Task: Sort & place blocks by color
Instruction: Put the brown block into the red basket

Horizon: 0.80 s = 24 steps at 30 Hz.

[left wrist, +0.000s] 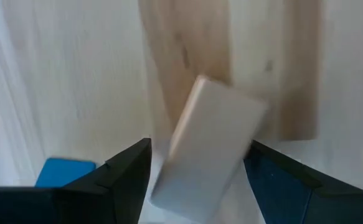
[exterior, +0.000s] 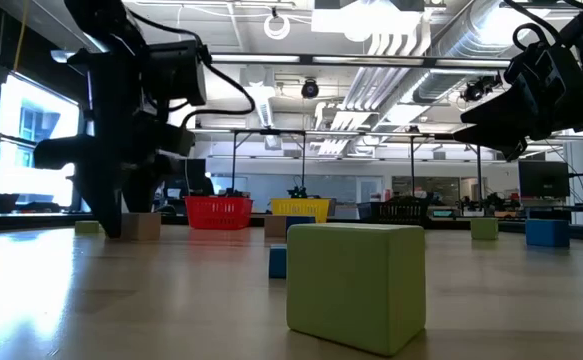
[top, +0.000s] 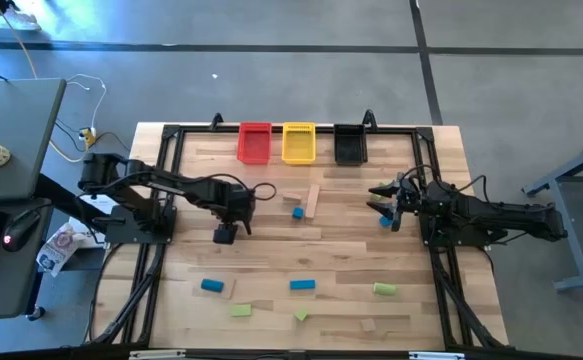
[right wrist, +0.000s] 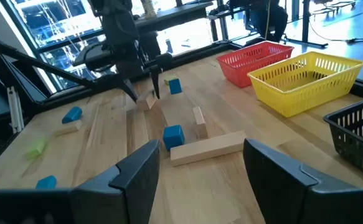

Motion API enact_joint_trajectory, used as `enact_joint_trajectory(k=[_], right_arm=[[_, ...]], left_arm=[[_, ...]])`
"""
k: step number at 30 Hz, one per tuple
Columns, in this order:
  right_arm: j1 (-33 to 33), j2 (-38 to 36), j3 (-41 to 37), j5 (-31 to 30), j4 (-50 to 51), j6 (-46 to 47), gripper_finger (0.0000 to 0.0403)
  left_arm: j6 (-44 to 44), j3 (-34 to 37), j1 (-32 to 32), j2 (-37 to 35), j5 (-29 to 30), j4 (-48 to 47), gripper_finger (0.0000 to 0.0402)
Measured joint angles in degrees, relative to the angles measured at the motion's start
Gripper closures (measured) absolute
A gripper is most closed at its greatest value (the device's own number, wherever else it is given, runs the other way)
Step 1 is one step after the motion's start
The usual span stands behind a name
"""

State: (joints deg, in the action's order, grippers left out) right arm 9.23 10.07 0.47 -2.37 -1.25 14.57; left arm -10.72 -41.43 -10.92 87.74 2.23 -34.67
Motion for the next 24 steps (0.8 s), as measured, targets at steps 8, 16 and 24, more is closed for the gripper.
enact_joint_trajectory(k=[8,16,24], right_arm=[[0.0,0.0,0.0,-1.7,-0.6,5.3,0.0185],[0.0,0.0,0.0,-2.0,-8.5,7.4,0.0185],[0.0,1.1,1.7,-1.1,-12.8,4.7,0.0185]], left_arm=[[0.5,-0.2,0.0,1.2,-1.4,-0.1,0.0256],[1.5,0.1,0.0,-0.9,0.1,3.6,0.0301],[0.2,0.1,-0.4,-5.5,1.7,13.0,0.0301]])
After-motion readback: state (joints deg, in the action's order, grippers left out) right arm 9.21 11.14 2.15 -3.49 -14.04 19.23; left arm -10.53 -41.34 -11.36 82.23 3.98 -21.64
